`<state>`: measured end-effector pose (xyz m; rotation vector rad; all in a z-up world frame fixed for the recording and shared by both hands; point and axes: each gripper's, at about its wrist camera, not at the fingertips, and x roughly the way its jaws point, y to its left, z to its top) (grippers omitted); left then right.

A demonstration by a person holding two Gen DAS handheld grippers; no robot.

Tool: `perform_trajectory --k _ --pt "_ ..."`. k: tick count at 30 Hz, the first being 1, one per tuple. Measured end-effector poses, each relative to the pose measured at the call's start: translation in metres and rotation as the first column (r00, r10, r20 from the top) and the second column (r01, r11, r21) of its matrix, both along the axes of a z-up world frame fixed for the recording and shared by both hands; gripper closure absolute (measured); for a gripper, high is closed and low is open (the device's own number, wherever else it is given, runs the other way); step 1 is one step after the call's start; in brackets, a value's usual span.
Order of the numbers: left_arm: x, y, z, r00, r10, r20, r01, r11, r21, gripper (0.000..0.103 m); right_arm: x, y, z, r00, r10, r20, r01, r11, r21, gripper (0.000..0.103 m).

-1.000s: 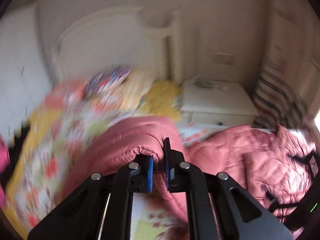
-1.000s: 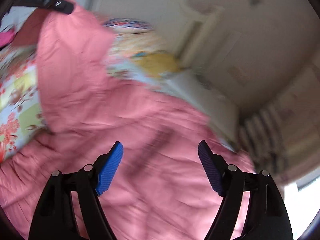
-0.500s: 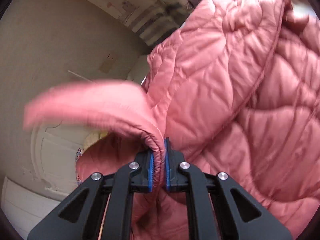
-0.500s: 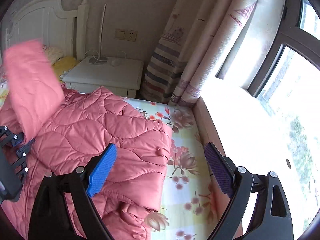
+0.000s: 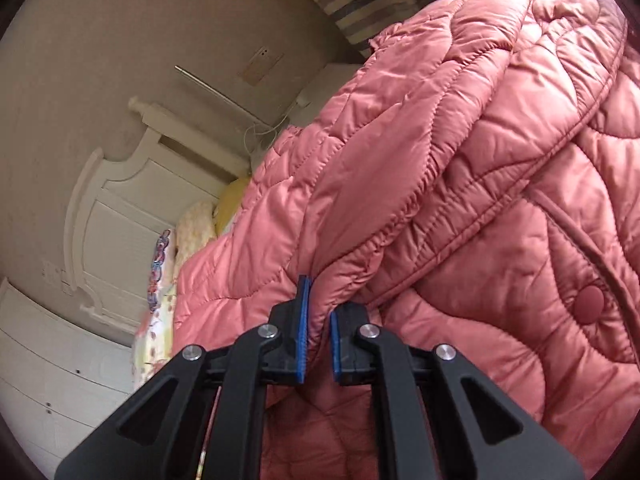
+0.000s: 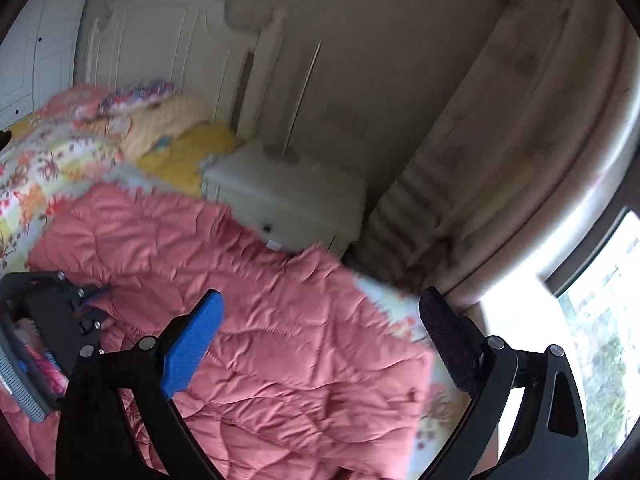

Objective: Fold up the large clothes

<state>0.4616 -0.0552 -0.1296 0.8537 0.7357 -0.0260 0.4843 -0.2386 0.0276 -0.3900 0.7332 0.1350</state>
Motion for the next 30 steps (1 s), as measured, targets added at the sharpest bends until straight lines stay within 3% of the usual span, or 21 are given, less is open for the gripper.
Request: perform_trajectory --k 4,8,12,14,17,20,21,22,24,25,28,30 --pt "-0.012 -0.006 -0.014 0.998 -0.048 0.035 0.047 0.998 0.045 0.094 0.037 0.005 -0.052 0.996 -0.041 -0.079 0.037 0.998 -0.044 0.011" --pt "-0.028 0.003 -0.009 0.998 -0.063 0.025 0.064 0.998 -0.015 0.09 0.061 -0.004 -0.123 0.958 -0.045 -0.282 0.029 0.998 -0.061 0.012" --pt "-0.042 0.023 0.026 0.998 -0.068 0.002 0.067 0.984 -0.165 0.084 0.058 -0.014 -0.129 0.959 -0.035 -0.282 0.043 0.999 0.02 0.007" --pt "-0.049 0.035 0.052 0.998 -0.058 -0.01 0.053 0.963 -0.264 0.08 0.058 -0.014 -0.13 0.961 -0.043 -0.274 0.051 0.998 0.024 0.006" --pt "-0.049 0.048 0.081 0.999 -0.018 0.028 0.026 0.944 -0.33 0.08 0.055 -0.013 -0.131 0.964 -0.051 -0.261 0.058 0.998 0.018 0.006" --pt "-0.034 0.066 0.103 1.0 0.022 -0.02 -0.029 0.906 -0.423 0.079 0.052 -0.017 -0.129 0.964 -0.06 -0.261 0.07 0.997 0.031 0.006" --pt "-0.029 0.069 0.109 1.0 0.027 -0.005 -0.027 0.898 -0.439 0.075 0.051 -0.017 -0.128 0.965 -0.062 -0.256 0.074 0.997 0.035 0.005" --pt "-0.023 0.072 0.11 0.998 0.059 0.024 -0.042 0.902 -0.431 0.063 0.051 -0.017 -0.127 0.965 -0.065 -0.252 0.077 0.996 0.037 0.005" --pt "-0.003 0.075 0.1 0.993 0.119 0.0 -0.108 0.898 -0.426 0.058 0.051 -0.018 -0.126 0.965 -0.071 -0.252 0.083 0.996 0.039 0.005" --pt "0.014 0.081 0.089 0.989 0.137 -0.061 -0.15 0.884 -0.442 0.058 0.051 -0.018 -0.126 0.965 -0.073 -0.251 0.086 0.995 0.04 0.005" --pt "0.05 0.104 0.046 0.938 0.261 -0.227 -0.336 0.843 -0.42 0.059 0.048 -0.021 -0.124 0.964 -0.077 -0.256 0.093 0.994 0.05 0.005" --pt "0.049 0.111 0.029 0.927 0.3 -0.225 -0.367 0.849 -0.381 0.059 0.044 -0.023 -0.119 0.959 -0.071 -0.274 0.089 0.994 0.057 0.005"
